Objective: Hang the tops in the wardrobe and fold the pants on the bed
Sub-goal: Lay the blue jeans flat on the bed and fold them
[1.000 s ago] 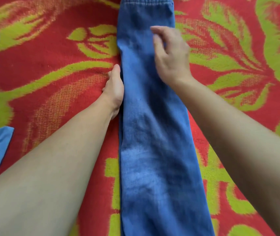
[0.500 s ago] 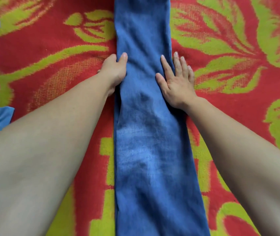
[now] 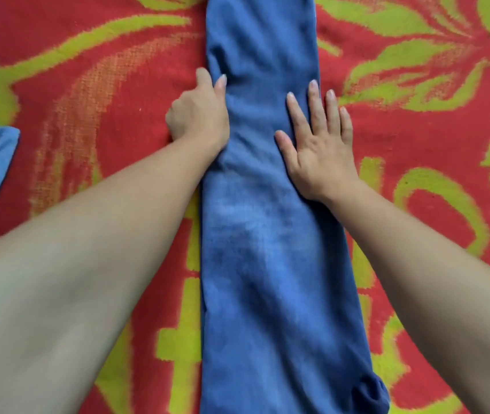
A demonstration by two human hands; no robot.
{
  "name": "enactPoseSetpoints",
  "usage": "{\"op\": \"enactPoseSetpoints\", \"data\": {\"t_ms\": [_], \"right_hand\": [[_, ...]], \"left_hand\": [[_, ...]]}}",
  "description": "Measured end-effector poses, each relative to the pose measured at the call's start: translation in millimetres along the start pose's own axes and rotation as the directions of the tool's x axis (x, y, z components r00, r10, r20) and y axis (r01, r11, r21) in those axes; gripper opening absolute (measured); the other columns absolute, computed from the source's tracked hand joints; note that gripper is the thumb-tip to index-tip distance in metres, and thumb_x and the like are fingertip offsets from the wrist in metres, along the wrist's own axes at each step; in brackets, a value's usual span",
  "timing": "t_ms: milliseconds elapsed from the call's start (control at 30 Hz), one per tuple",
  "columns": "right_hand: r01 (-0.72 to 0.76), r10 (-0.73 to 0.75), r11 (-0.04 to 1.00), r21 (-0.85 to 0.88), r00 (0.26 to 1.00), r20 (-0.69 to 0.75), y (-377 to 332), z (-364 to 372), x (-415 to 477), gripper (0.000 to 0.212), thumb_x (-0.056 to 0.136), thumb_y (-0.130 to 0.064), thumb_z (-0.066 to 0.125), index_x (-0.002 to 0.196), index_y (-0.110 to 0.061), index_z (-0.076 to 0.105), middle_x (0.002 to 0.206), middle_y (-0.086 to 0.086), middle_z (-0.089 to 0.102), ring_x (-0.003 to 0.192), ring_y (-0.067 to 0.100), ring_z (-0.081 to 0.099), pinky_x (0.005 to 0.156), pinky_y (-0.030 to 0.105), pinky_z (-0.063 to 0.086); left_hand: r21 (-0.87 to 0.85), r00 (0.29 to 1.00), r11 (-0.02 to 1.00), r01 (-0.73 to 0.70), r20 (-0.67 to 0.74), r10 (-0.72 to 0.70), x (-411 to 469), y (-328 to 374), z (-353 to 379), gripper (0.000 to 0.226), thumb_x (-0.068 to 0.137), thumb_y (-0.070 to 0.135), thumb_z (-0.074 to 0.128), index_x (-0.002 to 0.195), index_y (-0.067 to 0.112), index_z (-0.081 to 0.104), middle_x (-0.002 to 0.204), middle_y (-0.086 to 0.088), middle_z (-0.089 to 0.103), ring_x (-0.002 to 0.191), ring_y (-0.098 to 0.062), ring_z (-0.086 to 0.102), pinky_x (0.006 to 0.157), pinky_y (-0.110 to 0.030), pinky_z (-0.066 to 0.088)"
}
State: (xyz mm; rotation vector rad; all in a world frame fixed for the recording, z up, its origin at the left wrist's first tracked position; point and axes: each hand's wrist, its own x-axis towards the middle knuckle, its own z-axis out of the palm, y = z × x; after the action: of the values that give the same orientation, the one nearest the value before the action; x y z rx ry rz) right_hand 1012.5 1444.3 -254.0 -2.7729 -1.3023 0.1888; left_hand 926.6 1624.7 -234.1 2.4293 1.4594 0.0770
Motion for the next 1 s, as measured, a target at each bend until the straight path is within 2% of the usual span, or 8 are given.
{"op": "enactPoseSetpoints", "data": {"t_ms": [167,300,433,533,633,767,867,1000], "right_hand": [[-0.019,0.006,0.993,0.115,0.994,0.113,3,-18,-18,0.067,0.104,-0.055,0.027,0.161,-0.026,0.01,0.168,0.01,-0.005,0.155,0.029,-0.002,0.124,0.045,0.002],[-0.127,0.108,0.979,0.161,0.987,0.123,1,-18,-113,0.064,0.104,-0.052,0.028,0.16,-0.025,0.014,0.167,0.014,0.002,0.155,0.03,0.002,0.124,0.047,0.006],[-0.209,0.182,0.963,0.169,0.97,0.163,16,-15,-222,0.064,0.103,-0.049,0.04,0.159,-0.022,0.022,0.167,0.014,0.012,0.154,0.031,0.009,0.123,0.048,0.01],[-0.284,0.251,0.93,0.233,0.954,0.164,22,-17,-281,0.062,0.101,-0.04,0.053,0.154,-0.013,0.035,0.164,0.016,0.019,0.153,0.033,0.016,0.122,0.048,0.015],[-0.445,0.406,0.815,0.371,0.895,0.183,20,-26,-320,0.056,0.102,-0.044,0.048,0.147,-0.01,0.046,0.157,0.015,0.035,0.147,0.029,0.028,0.119,0.041,0.019],[-0.651,0.609,0.571,0.5,0.744,0.274,8,-41,-396,0.065,0.093,-0.069,0.03,0.114,-0.015,0.06,0.112,0.007,0.058,0.111,0.024,0.05,0.093,0.029,0.034],[-0.731,0.528,0.602,0.322,0.666,0.527,-15,-42,-478,0.065,0.086,-0.082,0.032,0.098,-0.022,0.055,0.095,-0.004,0.05,0.098,0.022,0.051,0.083,0.033,0.037],[-0.76,0.465,0.554,0.34,0.622,0.631,-41,-36,-538,0.058,0.076,-0.077,0.058,0.103,-0.026,0.056,0.098,-0.007,0.052,0.1,0.011,0.048,0.084,0.031,0.04]], "left_hand": [[-0.327,0.976,0.929,0.176,0.181,-0.121,-33,-4,-27,0.065,0.097,0.067,0.023,0.122,0.011,0.044,0.121,-0.022,0.062,0.115,-0.041,0.056,0.089,-0.043,0.038],[-0.215,0.982,0.966,0.143,0.151,-0.112,-133,-31,-30,0.068,0.094,0.071,0.03,0.115,0.008,0.046,0.109,-0.024,0.064,0.103,-0.043,0.06,0.083,-0.046,0.044],[-0.11,0.988,0.993,0.047,0.15,-0.03,-251,-72,-24,0.049,0.097,0.051,0.05,0.105,0.003,0.054,0.089,-0.027,0.062,0.085,-0.046,0.059,0.072,-0.049,0.045],[-0.135,0.984,0.987,0.093,0.167,-0.07,-326,-97,-21,0.041,0.096,0.042,0.058,0.099,0.001,0.057,0.085,-0.025,0.062,0.084,-0.044,0.059,0.071,-0.049,0.044],[-0.177,0.951,0.961,0.211,0.263,-0.16,-385,-112,-24,0.043,0.095,0.049,0.054,0.095,0.006,0.053,0.09,-0.021,0.063,0.09,-0.041,0.058,0.073,-0.047,0.044],[-0.207,0.888,0.928,0.31,0.411,-0.205,-448,-131,-35,0.056,0.085,0.069,0.047,0.086,0.014,0.04,0.084,-0.012,0.058,0.087,-0.038,0.056,0.072,-0.044,0.041],[-0.21,0.874,0.938,0.276,0.461,-0.154,-476,-145,-42,0.064,0.075,0.074,0.058,0.087,0.014,0.038,0.083,-0.009,0.057,0.087,-0.037,0.056,0.072,-0.042,0.04],[-0.195,0.831,0.93,0.312,0.531,-0.167,-496,-156,-44,0.071,0.065,0.084,0.057,0.087,0.017,0.046,0.085,-0.004,0.066,0.087,-0.035,0.062,0.074,-0.042,0.048]]}}
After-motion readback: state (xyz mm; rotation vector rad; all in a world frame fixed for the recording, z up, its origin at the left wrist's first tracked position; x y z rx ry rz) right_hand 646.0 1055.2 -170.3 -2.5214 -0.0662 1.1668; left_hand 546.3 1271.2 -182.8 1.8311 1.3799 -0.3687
